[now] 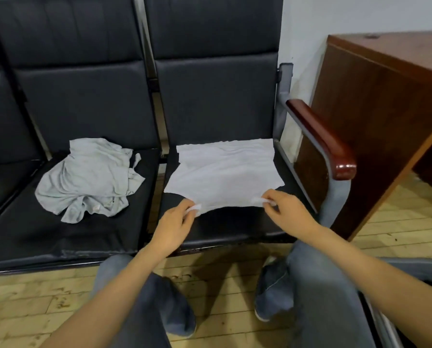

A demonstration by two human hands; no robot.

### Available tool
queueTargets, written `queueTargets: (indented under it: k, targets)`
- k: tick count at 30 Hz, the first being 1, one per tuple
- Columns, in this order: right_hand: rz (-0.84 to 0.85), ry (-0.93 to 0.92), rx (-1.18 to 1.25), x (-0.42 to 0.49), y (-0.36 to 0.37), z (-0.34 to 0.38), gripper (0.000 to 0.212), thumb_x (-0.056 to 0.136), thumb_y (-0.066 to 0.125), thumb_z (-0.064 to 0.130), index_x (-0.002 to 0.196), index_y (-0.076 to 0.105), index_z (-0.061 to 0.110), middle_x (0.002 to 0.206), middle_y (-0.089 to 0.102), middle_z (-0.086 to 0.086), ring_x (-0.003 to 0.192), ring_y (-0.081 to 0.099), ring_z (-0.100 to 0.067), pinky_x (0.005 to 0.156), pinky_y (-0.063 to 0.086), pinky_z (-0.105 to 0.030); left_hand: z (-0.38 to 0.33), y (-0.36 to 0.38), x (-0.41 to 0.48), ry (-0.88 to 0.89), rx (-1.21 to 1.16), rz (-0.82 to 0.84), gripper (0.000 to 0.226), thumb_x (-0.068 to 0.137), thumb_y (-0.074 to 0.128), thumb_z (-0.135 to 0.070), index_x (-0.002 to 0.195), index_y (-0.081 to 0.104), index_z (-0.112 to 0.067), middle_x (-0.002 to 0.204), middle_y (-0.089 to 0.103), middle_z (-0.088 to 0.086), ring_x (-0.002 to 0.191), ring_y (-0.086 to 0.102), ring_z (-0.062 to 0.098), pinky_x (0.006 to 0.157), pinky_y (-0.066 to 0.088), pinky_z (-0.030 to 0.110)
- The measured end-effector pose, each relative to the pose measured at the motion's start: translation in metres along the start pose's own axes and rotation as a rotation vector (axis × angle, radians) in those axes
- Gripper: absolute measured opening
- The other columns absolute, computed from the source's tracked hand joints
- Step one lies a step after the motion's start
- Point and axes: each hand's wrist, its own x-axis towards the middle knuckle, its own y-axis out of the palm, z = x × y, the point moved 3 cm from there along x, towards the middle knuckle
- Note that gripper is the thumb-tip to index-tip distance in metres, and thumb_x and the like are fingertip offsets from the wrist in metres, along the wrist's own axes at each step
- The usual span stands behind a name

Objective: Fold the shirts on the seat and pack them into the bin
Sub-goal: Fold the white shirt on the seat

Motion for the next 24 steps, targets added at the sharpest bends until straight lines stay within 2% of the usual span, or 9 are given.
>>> queueTargets:
  k: [2,5,7,11,14,16,18,21,24]
  targets:
    - [0.027,-0.032,0.12,-0.005,-0.024,0.012,0.008,0.097,0.051,0.017,0.092,0.055,0.012,0.067,0.052,-0.002,0.056,0.049,-0.017,0.058,0.04,-0.034,-0.017,-0.021,-0.001,0.033,-0.085,0.076,0.007,0.098,0.049,-0.027,0.098,0.056,-0.028,0.067,0.056,0.003,0.056,0.047,0.013,0.057,0.035,0.026]
    - [0.047,-0.033,0.214,-0.021,-0.056,0.028,0.009,0.097,0.051,0.016,0.09,0.056,0.013,0.079,0.057,-0.005,0.073,0.055,-0.023,0.069,0.045,-0.032,-0.039,-0.051,-0.009,0.018,-0.216,0.173,0.009,0.094,0.055,-0.033,0.093,0.063,-0.028,0.086,0.064,0.002,0.078,0.058,0.016,0.073,0.042,0.026]
    - [0.06,-0.013,0.276,-0.031,-0.074,0.038,0.009,0.096,0.052,0.014,0.089,0.058,0.012,0.081,0.059,-0.006,0.075,0.055,-0.024,0.07,0.044,-0.031,-0.055,-0.069,-0.019,-0.001,-0.343,0.207,0.022,0.086,0.06,-0.044,0.094,0.066,-0.024,0.092,0.065,0.008,0.085,0.061,0.02,0.079,0.047,0.032]
    - [0.093,-0.04,0.383,-0.043,-0.106,0.064,0.014,0.094,0.053,0.005,0.085,0.062,0.011,0.074,0.06,0.012,0.072,0.055,-0.005,0.072,0.043,-0.023,-0.084,-0.089,-0.034,-0.033,-0.534,0.3,0.045,0.08,0.062,-0.034,0.108,0.059,0.001,0.102,0.067,0.019,0.093,0.066,0.031,0.073,0.058,0.034]
    - [0.103,-0.043,0.428,-0.048,-0.122,0.075,0.013,0.094,0.052,0.005,0.087,0.063,0.006,0.081,0.063,-0.001,0.082,0.06,-0.024,0.08,0.048,-0.034,-0.104,-0.104,-0.041,-0.005,-0.604,0.385,0.056,0.072,0.072,-0.042,0.107,0.06,0.001,0.098,0.069,0.013,0.088,0.068,0.027,0.067,0.058,0.032]
    - [0.112,-0.031,0.433,-0.046,-0.127,0.076,0.012,0.094,0.052,0.009,0.089,0.063,0.007,0.085,0.064,-0.007,0.088,0.062,-0.028,0.084,0.049,-0.041,-0.112,-0.11,-0.04,0.004,-0.616,0.41,0.05,0.075,0.073,-0.04,0.106,0.061,-0.002,0.098,0.069,0.012,0.089,0.068,0.028,0.067,0.059,0.033]
    - [0.133,-0.003,0.399,-0.038,-0.125,0.075,0.012,0.095,0.052,0.013,0.09,0.062,0.011,0.087,0.065,-0.009,0.089,0.062,-0.03,0.085,0.05,-0.045,-0.111,-0.108,-0.031,-0.013,-0.555,0.37,0.03,0.089,0.064,-0.026,0.107,0.061,-0.003,0.1,0.069,0.013,0.091,0.068,0.028,0.071,0.059,0.036]
    - [0.139,0.089,0.364,-0.016,-0.116,0.066,0.013,0.097,0.05,0.018,0.089,0.06,0.019,0.091,0.066,-0.001,0.091,0.064,-0.024,0.085,0.052,-0.043,-0.099,-0.098,-0.004,-0.089,-0.411,0.259,0.016,0.096,0.054,-0.018,0.106,0.062,-0.008,0.099,0.07,0.007,0.093,0.068,0.022,0.077,0.059,0.037]
    - [0.09,0.157,0.344,0.026,-0.11,0.054,0.011,0.098,0.048,0.019,0.094,0.058,0.018,0.097,0.064,-0.005,0.094,0.063,-0.023,0.086,0.053,-0.039,-0.082,-0.092,0.036,-0.142,-0.367,0.151,0.014,0.096,0.053,-0.02,0.102,0.063,-0.012,0.1,0.067,0.006,0.094,0.066,0.02,0.076,0.059,0.034]
